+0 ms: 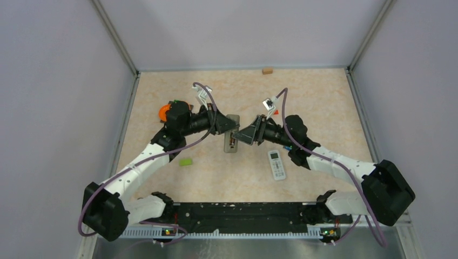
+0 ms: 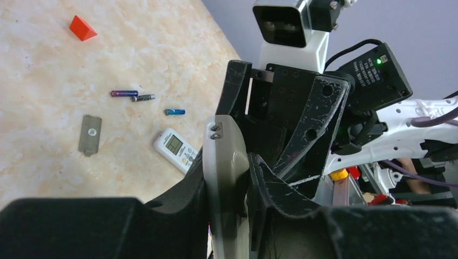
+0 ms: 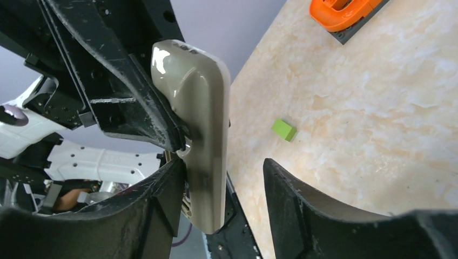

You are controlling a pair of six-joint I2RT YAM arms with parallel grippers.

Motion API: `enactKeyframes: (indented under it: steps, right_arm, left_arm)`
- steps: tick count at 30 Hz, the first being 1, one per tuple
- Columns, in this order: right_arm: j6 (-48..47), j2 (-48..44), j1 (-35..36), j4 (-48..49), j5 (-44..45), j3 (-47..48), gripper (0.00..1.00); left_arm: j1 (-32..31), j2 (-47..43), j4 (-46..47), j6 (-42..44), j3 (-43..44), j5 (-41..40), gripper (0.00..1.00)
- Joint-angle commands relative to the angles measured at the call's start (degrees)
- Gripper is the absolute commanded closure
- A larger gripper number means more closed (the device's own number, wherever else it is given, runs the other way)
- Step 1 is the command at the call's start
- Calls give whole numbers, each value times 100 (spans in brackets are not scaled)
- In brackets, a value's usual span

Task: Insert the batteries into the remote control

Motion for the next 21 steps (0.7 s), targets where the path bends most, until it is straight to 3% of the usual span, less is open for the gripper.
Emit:
enactKeyframes:
  steps: [1, 4, 6, 8, 11, 13, 21]
  right_arm:
    - [-485, 72, -41, -71, 63, 323, 48]
    - [-448, 97, -39, -21, 128, 315, 61]
    - [-452, 88, -41, -25, 134, 300, 65]
    - [-472, 49, -41, 39, 63, 259, 56]
    - [-417, -79, -41, 393, -37, 63, 30]
    - [-335, -141, -37, 735, -182, -63, 21]
    - [537, 478, 47, 2718, -1111, -215, 17]
  left_arm:
    - [12, 2, 492, 151, 253, 506, 100]
    - [12, 11, 490, 163, 271, 563, 100]
    - [17, 11, 484, 197, 273, 546, 100]
    - [22, 7, 463, 215, 293, 516, 100]
    - [21, 14, 437, 229, 315, 504, 100]
    - [30, 31, 444, 203, 331, 537, 100]
    - [31, 48, 826, -347, 330, 830, 100]
